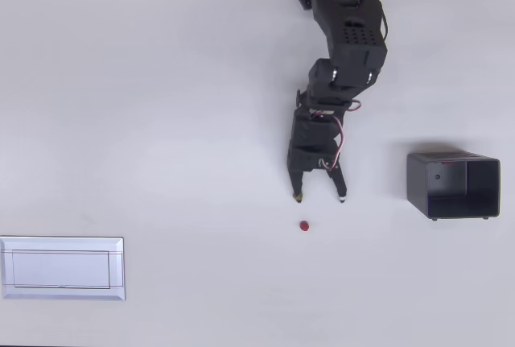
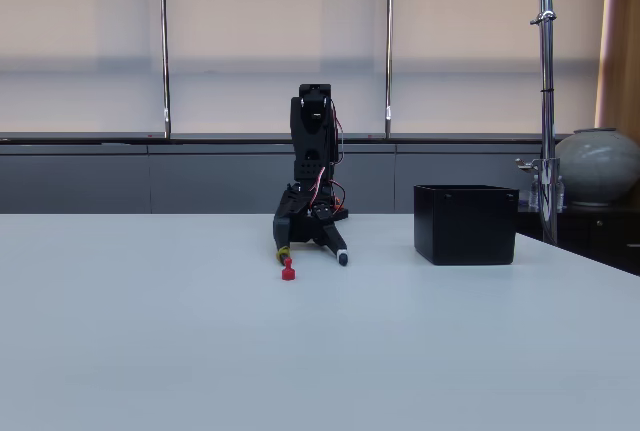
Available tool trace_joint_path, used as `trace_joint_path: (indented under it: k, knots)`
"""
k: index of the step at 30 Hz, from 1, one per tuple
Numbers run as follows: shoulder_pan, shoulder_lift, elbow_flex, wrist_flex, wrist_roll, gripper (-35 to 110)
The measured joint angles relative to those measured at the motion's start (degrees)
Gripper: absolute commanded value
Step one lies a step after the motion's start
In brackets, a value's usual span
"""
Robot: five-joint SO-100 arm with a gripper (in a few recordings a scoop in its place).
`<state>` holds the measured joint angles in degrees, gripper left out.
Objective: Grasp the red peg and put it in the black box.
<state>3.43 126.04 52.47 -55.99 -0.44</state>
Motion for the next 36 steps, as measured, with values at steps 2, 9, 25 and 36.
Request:
trace_joint_path:
  k: [2, 9, 25, 36]
  knots:
    - [0.26, 0.97, 1.58, 0.09, -0.18, 33]
    - [0.44, 4.22, 7.12, 0.09, -0.18, 33]
    - [1.14, 8.53, 16.61, 3.87, -0.18, 33]
    - [1.14, 8.70, 16.96, 3.87, -0.18, 33]
